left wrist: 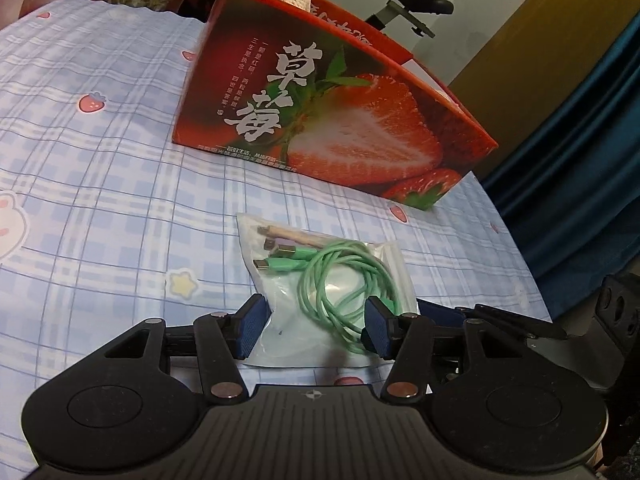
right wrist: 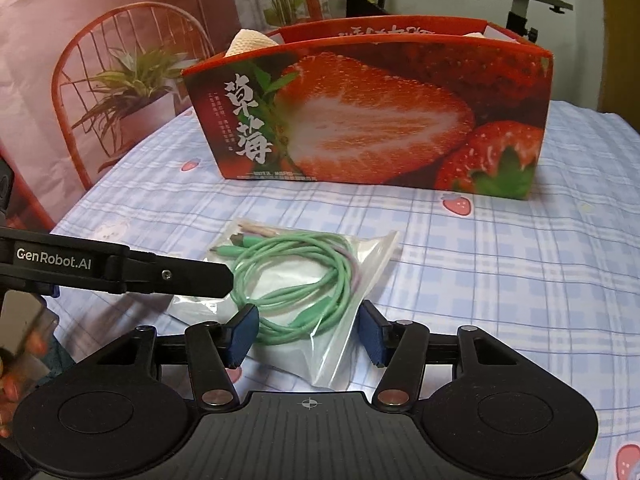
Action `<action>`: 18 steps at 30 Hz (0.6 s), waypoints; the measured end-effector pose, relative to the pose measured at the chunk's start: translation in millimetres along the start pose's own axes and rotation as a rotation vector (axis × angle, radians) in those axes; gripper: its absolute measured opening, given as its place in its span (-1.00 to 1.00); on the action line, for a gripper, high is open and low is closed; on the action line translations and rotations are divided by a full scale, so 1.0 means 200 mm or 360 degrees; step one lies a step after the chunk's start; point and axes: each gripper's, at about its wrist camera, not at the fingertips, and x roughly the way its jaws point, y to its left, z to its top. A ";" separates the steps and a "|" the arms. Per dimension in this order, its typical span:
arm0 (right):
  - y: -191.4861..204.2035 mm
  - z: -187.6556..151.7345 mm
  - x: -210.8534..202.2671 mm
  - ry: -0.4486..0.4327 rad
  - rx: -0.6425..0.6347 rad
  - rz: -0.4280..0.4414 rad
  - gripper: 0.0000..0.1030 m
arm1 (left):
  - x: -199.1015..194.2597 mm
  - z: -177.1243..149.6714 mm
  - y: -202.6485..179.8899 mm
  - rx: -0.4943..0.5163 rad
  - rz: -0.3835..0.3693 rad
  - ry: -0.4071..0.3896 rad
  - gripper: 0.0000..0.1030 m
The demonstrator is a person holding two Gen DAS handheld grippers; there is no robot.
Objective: Organize soft objects
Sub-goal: 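Close the right tool on the cable bag's edge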
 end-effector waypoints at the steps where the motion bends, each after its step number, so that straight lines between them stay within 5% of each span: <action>1: 0.00 0.00 0.00 -0.0002 0.0006 0.0006 0.02 | 0.00 0.00 0.00 -0.0002 -0.0006 0.0000 0.09; 18: -0.02 -0.01 -0.02 -0.0006 0.0027 0.0010 -0.12 | 0.00 0.00 0.01 0.0046 -0.0022 0.0006 0.03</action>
